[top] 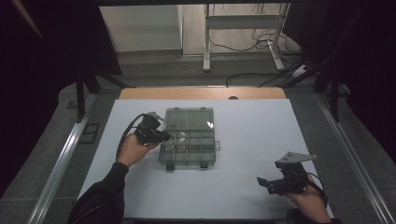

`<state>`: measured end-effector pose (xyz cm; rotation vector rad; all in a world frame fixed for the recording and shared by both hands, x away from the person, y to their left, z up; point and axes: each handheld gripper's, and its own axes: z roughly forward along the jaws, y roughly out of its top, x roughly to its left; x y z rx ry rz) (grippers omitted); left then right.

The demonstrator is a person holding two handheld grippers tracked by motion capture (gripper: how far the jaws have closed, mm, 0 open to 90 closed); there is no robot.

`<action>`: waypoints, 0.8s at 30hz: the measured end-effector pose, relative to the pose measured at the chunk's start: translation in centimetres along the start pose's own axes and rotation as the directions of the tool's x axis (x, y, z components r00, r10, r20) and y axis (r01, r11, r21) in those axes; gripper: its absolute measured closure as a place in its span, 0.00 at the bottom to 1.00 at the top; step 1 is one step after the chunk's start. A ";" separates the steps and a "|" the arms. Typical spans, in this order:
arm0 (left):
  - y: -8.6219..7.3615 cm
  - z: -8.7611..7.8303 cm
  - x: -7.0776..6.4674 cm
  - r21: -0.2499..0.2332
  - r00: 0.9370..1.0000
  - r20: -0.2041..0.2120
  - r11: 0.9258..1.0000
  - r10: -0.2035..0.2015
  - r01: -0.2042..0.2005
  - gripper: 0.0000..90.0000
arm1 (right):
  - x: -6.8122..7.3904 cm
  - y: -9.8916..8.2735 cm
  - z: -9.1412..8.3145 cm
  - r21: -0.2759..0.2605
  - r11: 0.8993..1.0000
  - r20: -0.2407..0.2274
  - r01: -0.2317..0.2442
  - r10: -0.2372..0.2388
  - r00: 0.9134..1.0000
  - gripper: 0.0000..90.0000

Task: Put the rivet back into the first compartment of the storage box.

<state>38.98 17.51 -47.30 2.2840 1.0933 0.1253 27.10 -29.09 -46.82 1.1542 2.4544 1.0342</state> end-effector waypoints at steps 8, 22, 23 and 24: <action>-0.3 1.2 0.7 -0.005 0.999 -0.009 0.999 -0.038 0.038 0.91 | 0.0 0.0 0.0 0.001 1.000 0.002 -0.002 0.002 1.000 0.04; -1.0 0.1 0.4 -0.065 0.998 0.010 0.996 -0.055 0.056 0.73 | 0.0 0.0 -0.1 0.000 1.000 0.003 -0.006 0.006 1.000 0.04; -1.2 0.0 0.3 -0.070 0.998 0.013 0.996 -0.057 0.058 0.71 | 0.0 0.0 -0.1 -0.001 1.000 0.004 -0.006 0.006 1.000 0.04; -1.5 -0.1 0.2 -0.078 0.998 0.019 0.995 -0.056 0.057 0.71 | 0.0 0.0 -0.1 -0.001 1.000 0.004 -0.006 0.006 1.000 0.04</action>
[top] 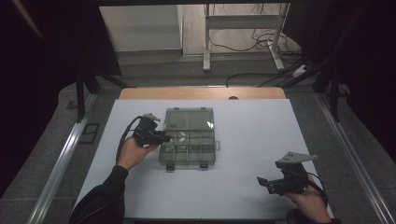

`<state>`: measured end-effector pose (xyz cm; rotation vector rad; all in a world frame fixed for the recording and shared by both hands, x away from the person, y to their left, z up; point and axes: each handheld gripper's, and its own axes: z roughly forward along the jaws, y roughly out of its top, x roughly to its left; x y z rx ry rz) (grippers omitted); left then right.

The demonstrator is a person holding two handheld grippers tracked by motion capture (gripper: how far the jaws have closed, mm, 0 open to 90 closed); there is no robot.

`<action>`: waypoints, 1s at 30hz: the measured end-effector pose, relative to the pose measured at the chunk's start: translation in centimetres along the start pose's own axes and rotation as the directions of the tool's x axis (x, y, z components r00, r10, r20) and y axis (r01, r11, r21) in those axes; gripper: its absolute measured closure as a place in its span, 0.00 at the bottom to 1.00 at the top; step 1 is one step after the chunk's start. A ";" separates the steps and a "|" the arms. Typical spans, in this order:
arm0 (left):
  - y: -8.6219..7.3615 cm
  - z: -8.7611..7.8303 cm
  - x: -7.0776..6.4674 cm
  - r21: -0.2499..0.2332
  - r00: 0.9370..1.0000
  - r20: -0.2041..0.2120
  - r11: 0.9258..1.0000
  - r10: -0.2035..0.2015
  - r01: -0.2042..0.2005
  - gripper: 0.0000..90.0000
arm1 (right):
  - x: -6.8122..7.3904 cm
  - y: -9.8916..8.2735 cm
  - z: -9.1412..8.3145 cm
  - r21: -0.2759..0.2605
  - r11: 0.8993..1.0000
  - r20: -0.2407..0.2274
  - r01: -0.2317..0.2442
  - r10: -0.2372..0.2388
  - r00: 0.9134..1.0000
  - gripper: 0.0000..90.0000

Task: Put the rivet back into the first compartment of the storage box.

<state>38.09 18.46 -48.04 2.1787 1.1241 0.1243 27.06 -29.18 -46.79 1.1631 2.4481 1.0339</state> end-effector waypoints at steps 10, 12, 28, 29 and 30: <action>-1.6 -1.4 -0.5 -0.042 1.000 0.025 0.999 0.008 -0.006 0.60 | 0.0 0.0 0.0 -0.005 1.000 0.001 0.003 -0.003 1.000 0.04; -1.7 -1.6 -0.8 -0.051 1.000 0.030 0.999 0.004 -0.002 0.56 | 0.0 0.0 0.0 -0.005 1.000 0.002 0.003 -0.003 1.000 0.04; -3.7 -4.1 -2.6 -0.129 1.000 0.011 0.992 0.014 -0.013 0.26 | 0.1 0.0 0.0 -0.005 1.000 0.003 0.005 -0.005 1.000 0.04; -3.8 -4.2 -2.7 -0.136 1.000 0.009 0.991 0.014 -0.013 0.25 | 0.1 0.0 -0.1 -0.004 1.000 0.004 0.008 -0.008 1.000 0.04; -4.1 -4.5 -2.8 -0.147 1.000 0.003 0.989 0.011 -0.011 0.23 | 0.1 0.0 0.0 -0.004 1.000 0.005 0.008 -0.008 1.000 0.04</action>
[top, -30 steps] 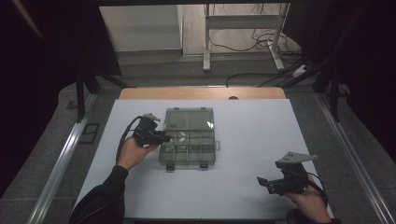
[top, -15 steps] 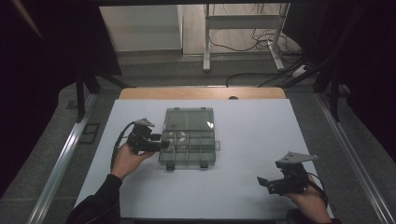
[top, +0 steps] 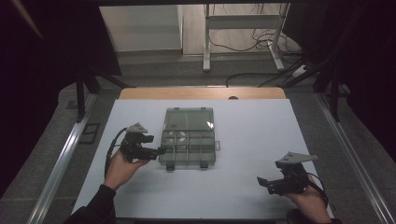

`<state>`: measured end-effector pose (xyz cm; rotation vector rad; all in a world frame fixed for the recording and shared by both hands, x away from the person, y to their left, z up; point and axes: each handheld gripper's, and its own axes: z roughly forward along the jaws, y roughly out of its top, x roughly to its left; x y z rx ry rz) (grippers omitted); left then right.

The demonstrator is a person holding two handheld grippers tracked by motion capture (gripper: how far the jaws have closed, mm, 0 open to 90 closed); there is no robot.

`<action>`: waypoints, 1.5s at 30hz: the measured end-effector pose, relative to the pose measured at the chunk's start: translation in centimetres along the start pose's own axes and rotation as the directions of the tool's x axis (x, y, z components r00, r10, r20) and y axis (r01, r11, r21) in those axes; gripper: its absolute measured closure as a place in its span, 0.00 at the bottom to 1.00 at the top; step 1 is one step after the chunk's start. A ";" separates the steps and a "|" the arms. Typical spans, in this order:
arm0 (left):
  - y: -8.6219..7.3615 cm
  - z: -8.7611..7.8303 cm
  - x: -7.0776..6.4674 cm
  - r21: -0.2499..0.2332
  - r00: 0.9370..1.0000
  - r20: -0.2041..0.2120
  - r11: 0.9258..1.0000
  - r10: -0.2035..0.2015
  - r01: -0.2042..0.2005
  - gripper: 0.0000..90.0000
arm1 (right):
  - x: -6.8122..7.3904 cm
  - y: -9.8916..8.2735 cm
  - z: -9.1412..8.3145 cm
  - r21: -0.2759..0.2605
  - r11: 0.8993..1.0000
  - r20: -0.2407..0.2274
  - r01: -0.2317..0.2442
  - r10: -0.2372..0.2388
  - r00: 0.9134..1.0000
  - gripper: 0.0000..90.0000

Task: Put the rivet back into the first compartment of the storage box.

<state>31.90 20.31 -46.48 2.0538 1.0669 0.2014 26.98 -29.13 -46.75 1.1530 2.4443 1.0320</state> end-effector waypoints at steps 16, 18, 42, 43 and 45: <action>-2.3 -3.1 -1.2 -0.089 1.000 -0.017 0.996 -0.023 0.022 0.08 | 0.0 0.0 0.0 0.003 1.000 -0.001 0.000 0.000 1.000 0.04; -2.7 -3.4 -1.3 -0.093 1.000 -0.016 0.996 -0.018 0.016 0.06 | 0.0 0.0 0.0 0.003 1.000 0.000 -0.001 0.001 1.000 0.04; -7.3 -5.9 -2.0 -0.126 0.997 -0.072 0.992 -0.006 -0.004 0.00 | 0.0 0.0 -0.1 -0.013 1.000 0.021 -0.009 0.009 1.000 0.03; -7.4 -5.9 -2.0 -0.127 0.997 -0.071 0.992 -0.007 -0.002 0.00 | 0.0 0.0 -0.1 -0.012 1.000 0.021 -0.009 0.009 1.000 0.03; -7.6 -5.9 -1.9 -0.124 0.997 -0.073 0.992 -0.012 0.003 0.00 | 0.0 0.0 -0.1 -0.012 1.000 0.020 -0.008 0.009 1.000 0.03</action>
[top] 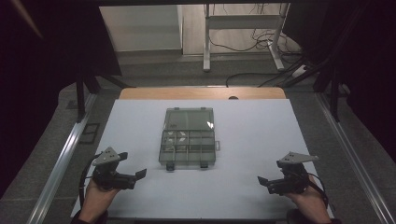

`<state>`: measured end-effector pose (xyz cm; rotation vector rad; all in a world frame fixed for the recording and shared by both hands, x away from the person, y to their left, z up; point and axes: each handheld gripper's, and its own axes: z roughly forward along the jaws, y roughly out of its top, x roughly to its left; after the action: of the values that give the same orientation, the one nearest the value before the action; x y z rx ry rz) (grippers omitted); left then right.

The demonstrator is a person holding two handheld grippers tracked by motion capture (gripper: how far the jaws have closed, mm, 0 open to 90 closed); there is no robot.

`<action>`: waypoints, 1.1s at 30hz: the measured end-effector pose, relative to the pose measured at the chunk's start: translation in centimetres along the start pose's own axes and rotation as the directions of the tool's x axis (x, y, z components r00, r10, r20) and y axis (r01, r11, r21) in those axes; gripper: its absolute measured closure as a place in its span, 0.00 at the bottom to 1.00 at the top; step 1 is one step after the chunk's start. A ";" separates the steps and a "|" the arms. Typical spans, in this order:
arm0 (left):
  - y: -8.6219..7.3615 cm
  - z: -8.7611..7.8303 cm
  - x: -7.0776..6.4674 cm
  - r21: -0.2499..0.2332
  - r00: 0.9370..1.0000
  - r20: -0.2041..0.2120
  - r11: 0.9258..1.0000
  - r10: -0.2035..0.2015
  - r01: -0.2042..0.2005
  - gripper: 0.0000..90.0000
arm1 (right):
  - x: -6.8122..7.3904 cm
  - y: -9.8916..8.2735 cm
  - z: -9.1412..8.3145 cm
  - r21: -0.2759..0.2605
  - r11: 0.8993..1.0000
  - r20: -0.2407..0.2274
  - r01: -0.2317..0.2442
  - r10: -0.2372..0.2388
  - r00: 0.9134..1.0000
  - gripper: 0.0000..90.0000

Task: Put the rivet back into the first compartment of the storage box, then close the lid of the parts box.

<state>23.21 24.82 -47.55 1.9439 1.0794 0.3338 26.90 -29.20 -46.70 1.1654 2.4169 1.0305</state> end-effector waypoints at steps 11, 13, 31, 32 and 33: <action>-0.4 0.6 0.1 0.047 1.000 -0.020 0.999 0.010 -0.009 0.00 | 0.0 0.0 0.0 0.001 1.000 -0.002 0.006 -0.006 1.000 0.03; -0.4 0.6 0.2 0.046 1.000 -0.020 0.999 0.010 -0.009 0.00 | 0.0 0.0 0.0 0.001 1.000 -0.002 0.004 -0.004 1.000 0.03; -0.4 0.9 0.8 0.028 1.000 0.014 1.000 -0.014 0.014 0.02 | 0.0 0.0 -0.2 -0.028 1.000 0.004 0.004 -0.003 1.000 0.01; -0.4 0.9 0.8 0.025 1.000 0.013 1.000 -0.010 0.009 0.02 | 0.0 0.1 -0.2 -0.029 1.000 0.004 0.000 0.000 1.000 0.01; -0.4 1.0 0.8 0.016 1.000 0.010 1.000 -0.002 0.002 0.02 | 0.0 0.2 -0.2 -0.029 1.000 0.005 0.000 0.000 1.000 0.01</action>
<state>24.04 25.03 -48.54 1.9564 1.0802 0.3148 26.94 -29.25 -46.45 1.1570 2.3901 1.0581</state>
